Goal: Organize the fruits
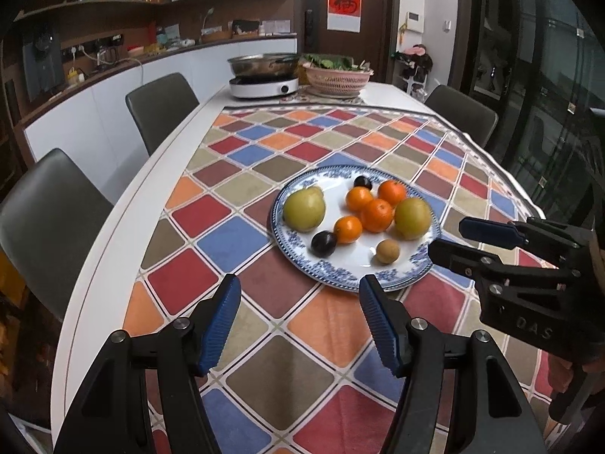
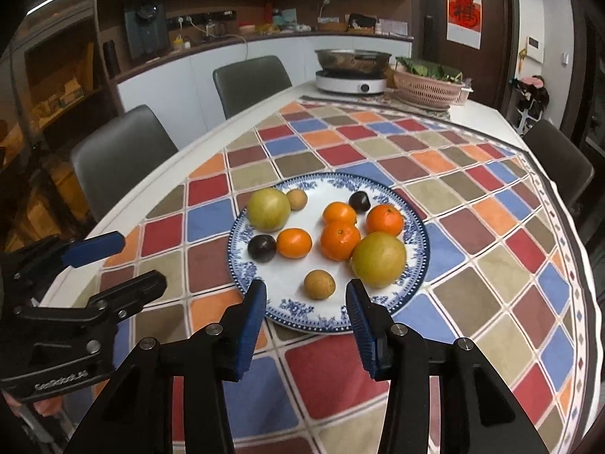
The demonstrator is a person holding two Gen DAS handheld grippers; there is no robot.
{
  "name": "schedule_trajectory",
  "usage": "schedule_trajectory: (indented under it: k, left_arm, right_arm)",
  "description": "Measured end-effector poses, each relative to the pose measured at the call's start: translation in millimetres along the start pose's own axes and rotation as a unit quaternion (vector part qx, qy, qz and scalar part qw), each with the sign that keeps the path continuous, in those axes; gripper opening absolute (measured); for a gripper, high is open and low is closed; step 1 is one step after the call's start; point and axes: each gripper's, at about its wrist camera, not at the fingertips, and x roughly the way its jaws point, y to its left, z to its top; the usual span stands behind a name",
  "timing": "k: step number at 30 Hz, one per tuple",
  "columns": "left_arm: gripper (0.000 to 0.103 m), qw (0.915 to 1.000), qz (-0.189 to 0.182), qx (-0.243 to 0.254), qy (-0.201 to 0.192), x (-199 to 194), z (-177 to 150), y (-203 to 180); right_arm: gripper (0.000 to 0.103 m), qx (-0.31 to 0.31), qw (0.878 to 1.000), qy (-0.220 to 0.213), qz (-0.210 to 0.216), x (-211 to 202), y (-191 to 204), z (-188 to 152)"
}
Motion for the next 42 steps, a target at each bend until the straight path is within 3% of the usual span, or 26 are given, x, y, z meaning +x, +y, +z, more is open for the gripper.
schedule_trajectory:
  k: [8,29,32,38,42]
  left_arm:
    - [0.068,0.9995,-0.008,0.008,-0.03,-33,0,-13]
    - [0.088,0.9969,-0.01,0.027,-0.074,-102,-34,-46]
    - [0.091,0.9961,-0.006,0.029,-0.084,-112,-39,-49]
    - [0.098,0.9953,0.001,0.028,-0.092,-124,-48,-51]
    - [0.1,0.9945,0.007,0.03,-0.1,-133,-53,-55]
  right_arm:
    - [0.045,0.013,1.0,-0.026,-0.008,-42,-1,-11]
    - [0.045,0.054,0.996,-0.059,-0.035,-124,-2,-65]
    - [0.055,0.058,0.995,-0.066,-0.042,-135,-2,-72]
    - [0.055,0.049,0.993,-0.087,-0.058,-156,6,-85]
    - [0.063,0.045,0.992,-0.099,-0.067,-167,9,-92]
